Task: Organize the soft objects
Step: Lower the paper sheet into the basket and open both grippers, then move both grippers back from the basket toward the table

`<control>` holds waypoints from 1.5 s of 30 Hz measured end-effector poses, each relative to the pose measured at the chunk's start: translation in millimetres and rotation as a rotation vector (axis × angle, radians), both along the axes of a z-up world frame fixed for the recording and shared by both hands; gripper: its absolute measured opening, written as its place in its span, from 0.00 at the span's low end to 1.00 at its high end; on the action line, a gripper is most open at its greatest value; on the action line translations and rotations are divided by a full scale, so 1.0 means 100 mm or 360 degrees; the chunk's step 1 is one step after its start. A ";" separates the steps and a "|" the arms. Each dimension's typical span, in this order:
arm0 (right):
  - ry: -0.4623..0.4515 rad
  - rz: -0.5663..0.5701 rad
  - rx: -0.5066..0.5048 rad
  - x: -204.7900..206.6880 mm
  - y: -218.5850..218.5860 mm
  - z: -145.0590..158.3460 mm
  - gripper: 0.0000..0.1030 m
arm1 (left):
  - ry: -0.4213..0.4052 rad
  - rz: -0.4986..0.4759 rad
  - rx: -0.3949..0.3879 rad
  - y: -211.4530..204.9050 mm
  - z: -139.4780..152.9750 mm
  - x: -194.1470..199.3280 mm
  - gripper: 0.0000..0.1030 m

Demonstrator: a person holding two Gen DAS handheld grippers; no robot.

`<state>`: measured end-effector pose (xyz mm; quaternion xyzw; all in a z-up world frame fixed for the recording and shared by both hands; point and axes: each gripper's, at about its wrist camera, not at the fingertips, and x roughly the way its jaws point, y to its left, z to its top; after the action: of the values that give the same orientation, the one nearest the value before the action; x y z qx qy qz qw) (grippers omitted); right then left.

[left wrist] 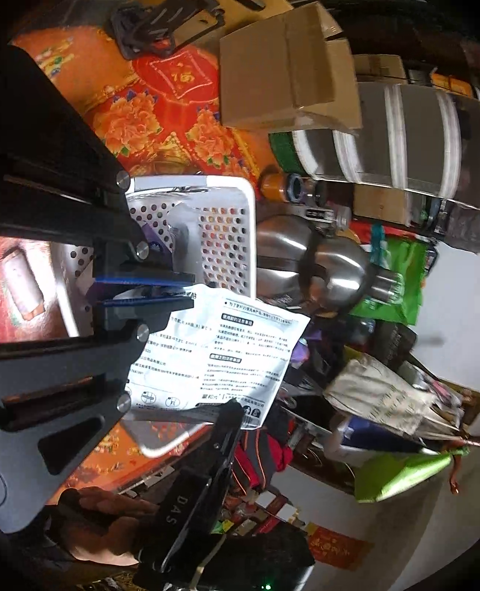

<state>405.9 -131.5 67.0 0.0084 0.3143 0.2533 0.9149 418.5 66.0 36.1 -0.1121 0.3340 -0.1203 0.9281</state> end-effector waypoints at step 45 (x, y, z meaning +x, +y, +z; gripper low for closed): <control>-0.0032 -0.0262 -0.0144 -1.23 -0.72 -0.70 0.90 | 0.0162 0.0200 0.0232 0.02 -0.68 -1.58 0.99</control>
<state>283.4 -203.6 -3.4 -0.0095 0.3144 0.1628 0.9352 260.5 67.9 -32.4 -0.0711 0.3809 -0.0313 0.9213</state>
